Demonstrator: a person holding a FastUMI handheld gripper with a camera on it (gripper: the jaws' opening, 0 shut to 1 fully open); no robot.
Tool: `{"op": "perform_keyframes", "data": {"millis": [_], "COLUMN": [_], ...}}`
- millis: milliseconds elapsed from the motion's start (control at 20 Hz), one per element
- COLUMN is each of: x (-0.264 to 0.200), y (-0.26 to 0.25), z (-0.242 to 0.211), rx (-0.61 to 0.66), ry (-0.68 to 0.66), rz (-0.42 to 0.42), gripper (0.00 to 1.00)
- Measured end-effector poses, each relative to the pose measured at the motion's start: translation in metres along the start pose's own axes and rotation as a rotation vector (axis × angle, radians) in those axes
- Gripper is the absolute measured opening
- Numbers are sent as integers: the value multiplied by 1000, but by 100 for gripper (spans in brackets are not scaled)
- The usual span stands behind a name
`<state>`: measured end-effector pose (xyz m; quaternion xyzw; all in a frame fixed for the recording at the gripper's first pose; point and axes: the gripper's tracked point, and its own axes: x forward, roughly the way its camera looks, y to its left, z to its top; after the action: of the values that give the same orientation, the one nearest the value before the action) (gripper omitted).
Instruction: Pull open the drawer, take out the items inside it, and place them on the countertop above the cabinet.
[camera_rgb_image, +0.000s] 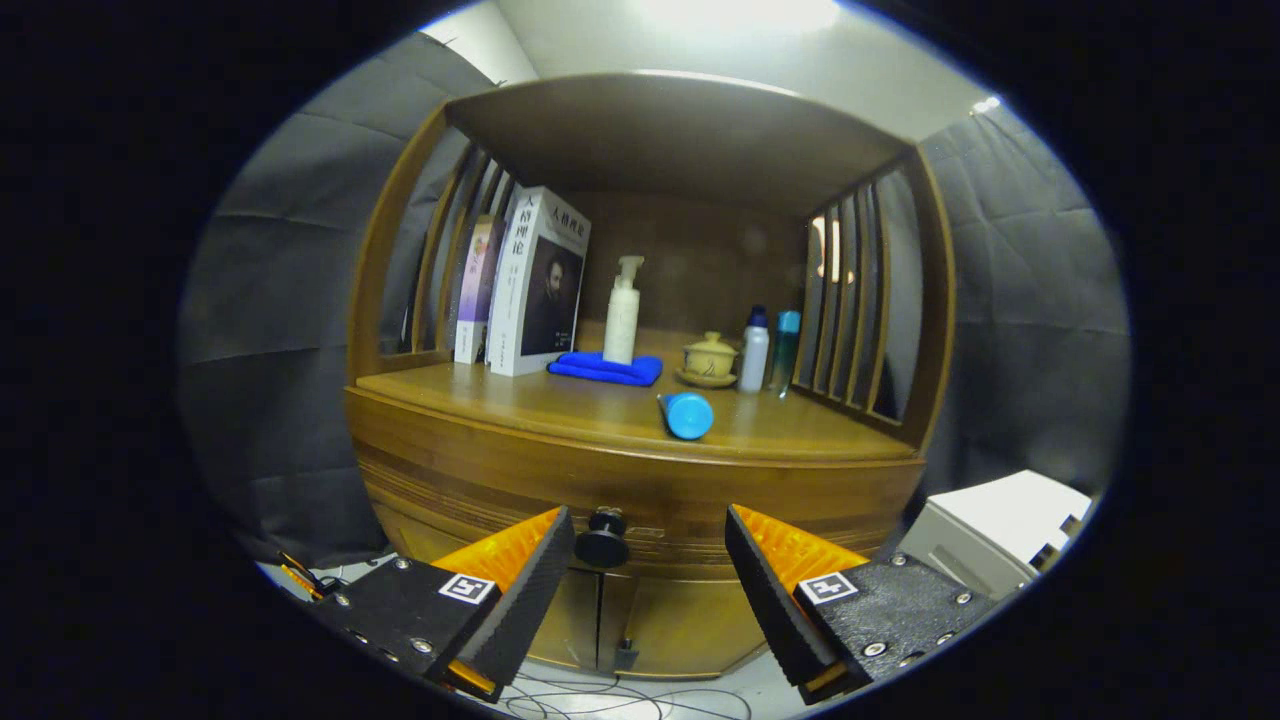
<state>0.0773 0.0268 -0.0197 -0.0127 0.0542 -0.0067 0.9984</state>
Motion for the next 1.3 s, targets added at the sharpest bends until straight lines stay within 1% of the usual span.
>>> {"op": "perform_keyframes", "data": {"millis": [100,300,450,550,650,850,1000,1300], "x": [-19,-63,-92,-107,-110,-111,-109,-107], "y": [-3,-5,-9,-10,-16,-19,-14,-1], "z": [5,7,1,-7,-5,5,9,6], "rx": [8,67,89,81,73,110,112,85], "ry": [-32,-52,-51,-44,-49,-89,-110,-97], "rz": [-10,-14,-21,-21,-38,-45,-31,2], "gripper": [94,94,94,94,94,95,95,94]}}
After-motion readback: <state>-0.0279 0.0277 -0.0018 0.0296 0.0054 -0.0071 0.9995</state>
